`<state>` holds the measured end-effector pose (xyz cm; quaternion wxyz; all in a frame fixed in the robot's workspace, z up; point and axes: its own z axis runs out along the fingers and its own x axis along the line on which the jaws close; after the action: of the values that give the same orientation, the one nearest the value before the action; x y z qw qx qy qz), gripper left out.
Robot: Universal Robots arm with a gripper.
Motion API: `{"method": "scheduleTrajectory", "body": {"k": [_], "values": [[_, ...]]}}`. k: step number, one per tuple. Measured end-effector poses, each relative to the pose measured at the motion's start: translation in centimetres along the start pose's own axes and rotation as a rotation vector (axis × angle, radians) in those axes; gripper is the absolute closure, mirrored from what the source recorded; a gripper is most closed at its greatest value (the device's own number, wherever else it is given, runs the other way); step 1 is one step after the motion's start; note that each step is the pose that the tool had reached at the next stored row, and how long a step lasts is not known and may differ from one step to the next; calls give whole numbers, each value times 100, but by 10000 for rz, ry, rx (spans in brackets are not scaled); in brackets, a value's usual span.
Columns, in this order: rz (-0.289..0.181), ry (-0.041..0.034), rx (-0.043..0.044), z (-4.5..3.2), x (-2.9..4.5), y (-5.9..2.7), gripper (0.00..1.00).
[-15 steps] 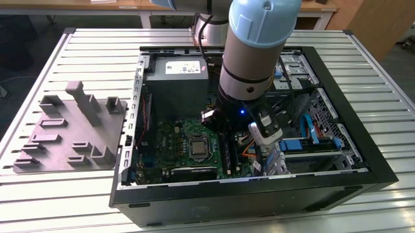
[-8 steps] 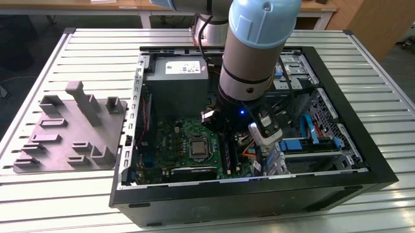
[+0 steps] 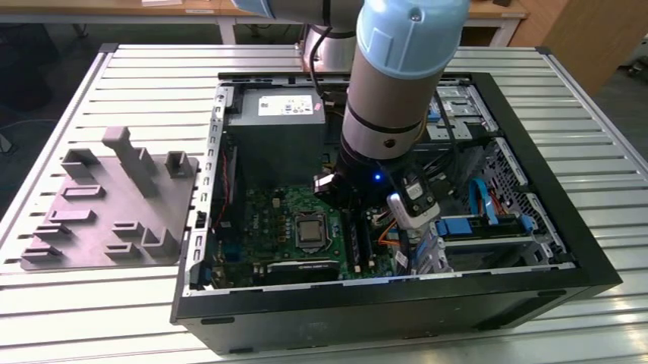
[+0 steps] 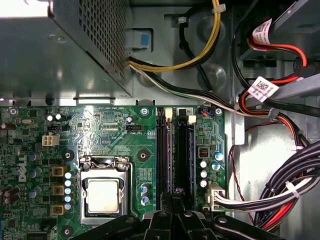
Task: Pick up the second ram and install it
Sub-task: 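Insert the second ram into the second slot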
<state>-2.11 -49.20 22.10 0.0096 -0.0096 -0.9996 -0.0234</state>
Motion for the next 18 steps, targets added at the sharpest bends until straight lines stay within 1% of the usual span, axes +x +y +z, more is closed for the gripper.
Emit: {"method": "scheduleTrajectory", "body": {"k": [5, 8, 13, 18], "values": [[0, 0, 2, 5, 0, 0, 89], [1, 1, 29, 21, 0, -1, 89], [1, -1, 38, 35, 0, -1, 89], [1, 0, 45, 36, 0, -1, 89]]}}
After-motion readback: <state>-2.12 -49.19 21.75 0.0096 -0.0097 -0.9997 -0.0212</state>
